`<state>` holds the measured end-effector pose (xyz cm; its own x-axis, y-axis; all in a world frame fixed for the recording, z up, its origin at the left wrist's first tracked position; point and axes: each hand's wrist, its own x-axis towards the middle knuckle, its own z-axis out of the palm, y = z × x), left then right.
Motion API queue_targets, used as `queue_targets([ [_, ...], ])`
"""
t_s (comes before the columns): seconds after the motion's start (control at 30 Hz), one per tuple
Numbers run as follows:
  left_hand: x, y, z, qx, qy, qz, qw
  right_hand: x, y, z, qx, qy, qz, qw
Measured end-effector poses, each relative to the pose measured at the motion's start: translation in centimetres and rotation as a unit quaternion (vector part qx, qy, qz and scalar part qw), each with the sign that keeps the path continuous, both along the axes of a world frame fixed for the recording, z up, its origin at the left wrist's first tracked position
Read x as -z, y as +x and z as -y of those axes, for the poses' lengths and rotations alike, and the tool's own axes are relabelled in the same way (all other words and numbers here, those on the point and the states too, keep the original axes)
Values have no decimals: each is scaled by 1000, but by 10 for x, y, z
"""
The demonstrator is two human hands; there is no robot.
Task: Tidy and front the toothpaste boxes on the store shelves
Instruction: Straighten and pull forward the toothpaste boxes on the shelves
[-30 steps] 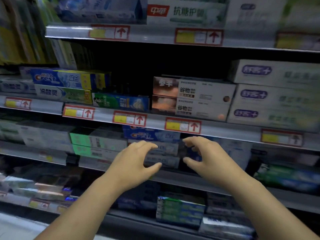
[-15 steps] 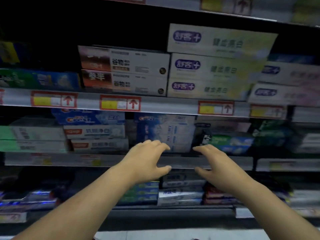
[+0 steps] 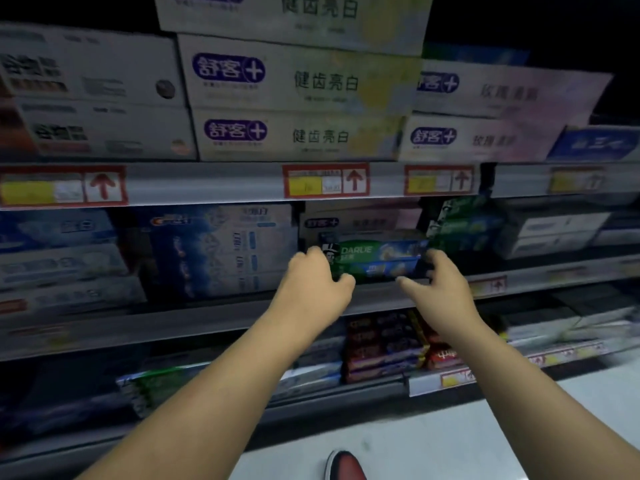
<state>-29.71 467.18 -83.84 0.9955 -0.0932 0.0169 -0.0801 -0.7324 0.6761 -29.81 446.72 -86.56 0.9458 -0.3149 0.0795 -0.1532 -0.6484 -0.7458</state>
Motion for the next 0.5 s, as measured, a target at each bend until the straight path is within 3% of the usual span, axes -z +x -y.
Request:
queue_targets([
  [0.17, 8, 7, 11, -25, -83, -40, 995, 0, 17, -1, 36, 98, -13, 994],
  [0.5, -6, -30, -17, -74, -184, 33, 980, -20, -13, -14, 48, 190, 60, 979],
])
